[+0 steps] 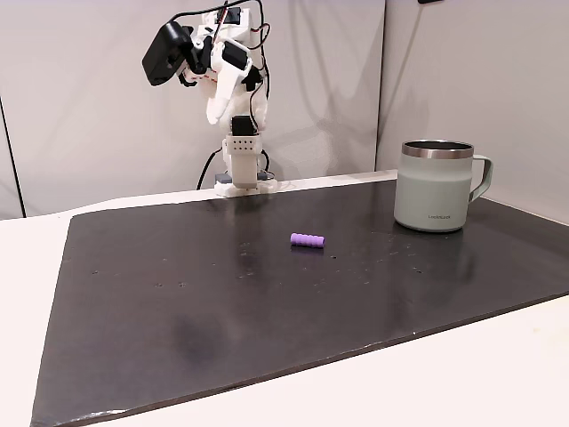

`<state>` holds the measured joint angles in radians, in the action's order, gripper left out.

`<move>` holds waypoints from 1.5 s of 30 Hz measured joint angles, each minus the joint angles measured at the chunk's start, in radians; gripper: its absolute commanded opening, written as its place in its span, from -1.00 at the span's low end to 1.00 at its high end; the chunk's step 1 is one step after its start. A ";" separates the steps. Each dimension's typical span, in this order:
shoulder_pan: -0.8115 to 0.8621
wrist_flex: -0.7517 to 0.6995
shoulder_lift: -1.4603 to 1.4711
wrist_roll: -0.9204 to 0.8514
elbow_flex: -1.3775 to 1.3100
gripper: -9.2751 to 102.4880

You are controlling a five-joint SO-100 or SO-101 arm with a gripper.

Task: Grasp a pengrip and put it in the cup.

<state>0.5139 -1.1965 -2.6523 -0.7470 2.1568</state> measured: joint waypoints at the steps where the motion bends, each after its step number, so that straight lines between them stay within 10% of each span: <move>1: 0.000 0.014 0.034 0.000 -0.020 -0.83; 19: -0.029 0.094 0.534 0.055 -0.351 -0.80; 32: -0.133 -0.107 0.904 0.184 -0.796 -0.78; 45: -0.278 -0.164 1.006 -0.057 -0.853 -0.60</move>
<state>0.2362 -1.3606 -1.6460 -0.8038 1.3039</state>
